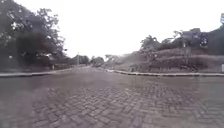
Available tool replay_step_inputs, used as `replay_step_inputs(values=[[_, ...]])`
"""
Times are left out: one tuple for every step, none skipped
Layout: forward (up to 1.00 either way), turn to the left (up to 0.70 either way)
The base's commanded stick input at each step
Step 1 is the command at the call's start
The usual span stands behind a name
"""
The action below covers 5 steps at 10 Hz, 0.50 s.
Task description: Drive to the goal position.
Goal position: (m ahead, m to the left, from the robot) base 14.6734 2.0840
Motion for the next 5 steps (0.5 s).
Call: replay_step_inputs(values=[[1.0,0.0],[1.0,0.0],[1.0,0.0],[1.0,0.0],[1.0,0.0]])
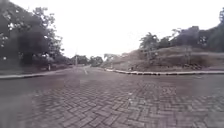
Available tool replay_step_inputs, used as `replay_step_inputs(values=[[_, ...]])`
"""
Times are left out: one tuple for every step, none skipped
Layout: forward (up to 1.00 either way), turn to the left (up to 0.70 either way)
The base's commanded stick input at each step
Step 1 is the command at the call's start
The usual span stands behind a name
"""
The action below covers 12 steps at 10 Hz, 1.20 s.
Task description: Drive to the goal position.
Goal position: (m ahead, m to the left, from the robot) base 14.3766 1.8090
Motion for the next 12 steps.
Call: replay_step_inputs(values=[[1.0,0.0],[1.0,0.0],[1.0,0.07],[1.0,0.26],[1.0,0.29],[1.0,0.0],[1.0,0.0],[1.0,0.0],[1.0,0.0],[1.0,0.0],[1.0,0.0],[1.0,0.0]])
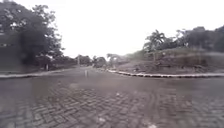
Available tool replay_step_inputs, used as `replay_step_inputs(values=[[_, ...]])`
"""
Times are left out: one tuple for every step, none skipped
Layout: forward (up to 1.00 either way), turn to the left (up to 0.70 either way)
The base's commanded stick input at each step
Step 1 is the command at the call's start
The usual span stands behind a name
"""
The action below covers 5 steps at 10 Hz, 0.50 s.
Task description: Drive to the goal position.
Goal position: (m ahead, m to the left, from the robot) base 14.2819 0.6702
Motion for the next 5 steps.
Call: replay_step_inputs(values=[[1.0,0.0],[1.0,0.0],[1.0,0.0],[1.0,0.0],[1.0,0.0]])
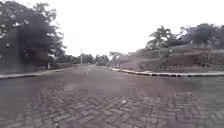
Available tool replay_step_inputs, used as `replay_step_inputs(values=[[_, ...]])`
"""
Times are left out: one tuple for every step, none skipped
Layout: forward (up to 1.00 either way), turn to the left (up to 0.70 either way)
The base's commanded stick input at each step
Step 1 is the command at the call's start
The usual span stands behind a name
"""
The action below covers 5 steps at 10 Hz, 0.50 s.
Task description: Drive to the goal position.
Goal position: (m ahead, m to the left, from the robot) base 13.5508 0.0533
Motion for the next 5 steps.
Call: replay_step_inputs(values=[[1.0,0.0],[1.0,0.0],[1.0,0.0],[1.0,0.0],[1.0,0.0]])
